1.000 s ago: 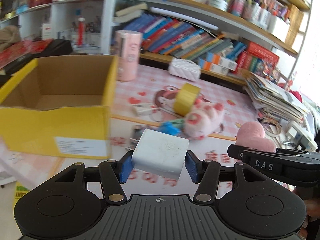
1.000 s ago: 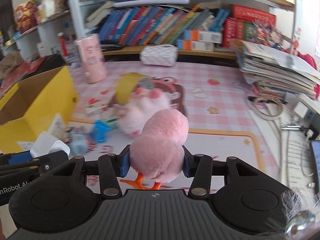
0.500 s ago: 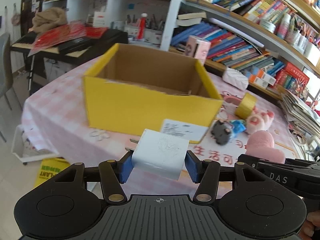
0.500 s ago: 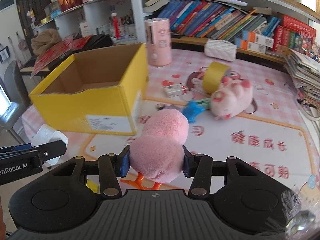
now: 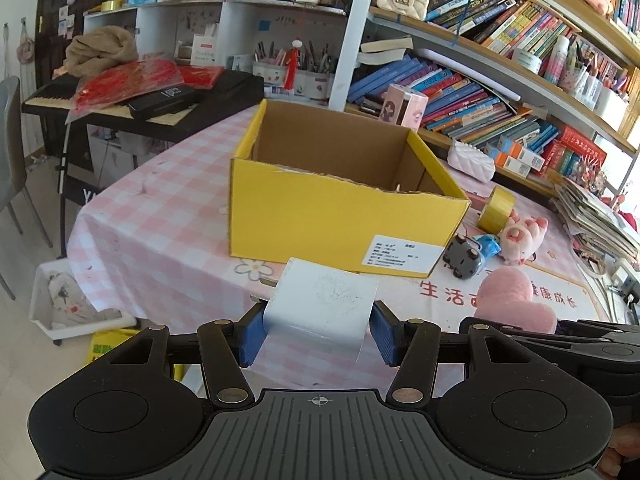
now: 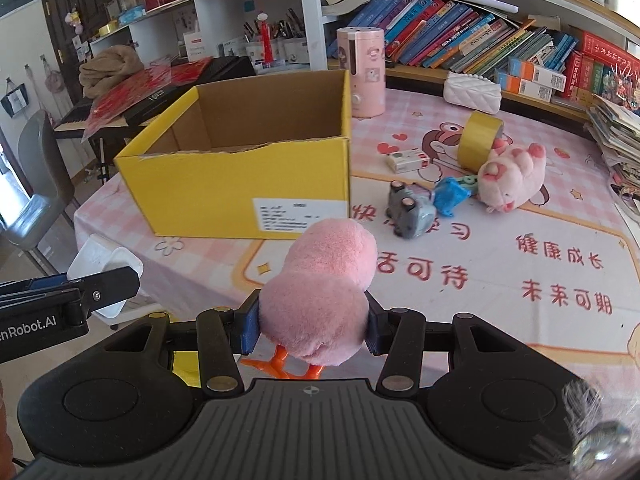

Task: Organize objects
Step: 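Carry the charger with the left gripper while the right gripper carries the chick to the yellow box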

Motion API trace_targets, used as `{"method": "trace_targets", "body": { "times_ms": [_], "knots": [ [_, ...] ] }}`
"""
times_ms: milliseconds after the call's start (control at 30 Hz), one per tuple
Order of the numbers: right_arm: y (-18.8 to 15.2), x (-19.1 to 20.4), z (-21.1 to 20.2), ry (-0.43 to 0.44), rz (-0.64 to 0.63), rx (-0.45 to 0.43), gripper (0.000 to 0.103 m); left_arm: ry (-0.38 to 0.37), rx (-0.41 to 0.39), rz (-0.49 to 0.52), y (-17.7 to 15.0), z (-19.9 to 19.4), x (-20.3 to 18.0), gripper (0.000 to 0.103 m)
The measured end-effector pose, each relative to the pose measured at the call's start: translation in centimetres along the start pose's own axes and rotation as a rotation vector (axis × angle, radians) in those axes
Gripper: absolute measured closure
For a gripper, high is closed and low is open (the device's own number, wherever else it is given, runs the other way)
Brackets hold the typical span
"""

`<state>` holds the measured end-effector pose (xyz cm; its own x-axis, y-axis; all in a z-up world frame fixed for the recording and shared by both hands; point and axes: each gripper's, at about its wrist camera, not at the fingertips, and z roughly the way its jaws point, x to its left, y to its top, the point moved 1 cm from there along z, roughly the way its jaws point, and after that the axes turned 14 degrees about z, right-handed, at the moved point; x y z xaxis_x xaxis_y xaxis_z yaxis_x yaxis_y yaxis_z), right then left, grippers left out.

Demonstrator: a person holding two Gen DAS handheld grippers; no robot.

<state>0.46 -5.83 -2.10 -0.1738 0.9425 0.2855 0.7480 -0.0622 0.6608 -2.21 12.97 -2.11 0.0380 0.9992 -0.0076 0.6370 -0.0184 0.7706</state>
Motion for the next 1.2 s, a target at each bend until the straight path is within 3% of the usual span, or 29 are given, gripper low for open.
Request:
{"method": "trace_targets", "body": {
  "times_ms": [733,967,1200],
  "knots": [
    [-0.9,2.9,-0.7,-0.032,-0.009,-0.029,0.057,-0.043,-0.072,0.058,0.7,-0.8,1.8,0.049],
    [0.8,3.3,-0.7,-0.033,-0.036,-0.089,0.057,-0.050,-0.122,0.075,2.8,-0.3,1.8,0.049],
    [4.7,3.9,-0.1,-0.008,-0.060,-0.186,0.057,-0.024,-0.189,0.071,6.2,0.8,2.3,0.049]
  ]
}}
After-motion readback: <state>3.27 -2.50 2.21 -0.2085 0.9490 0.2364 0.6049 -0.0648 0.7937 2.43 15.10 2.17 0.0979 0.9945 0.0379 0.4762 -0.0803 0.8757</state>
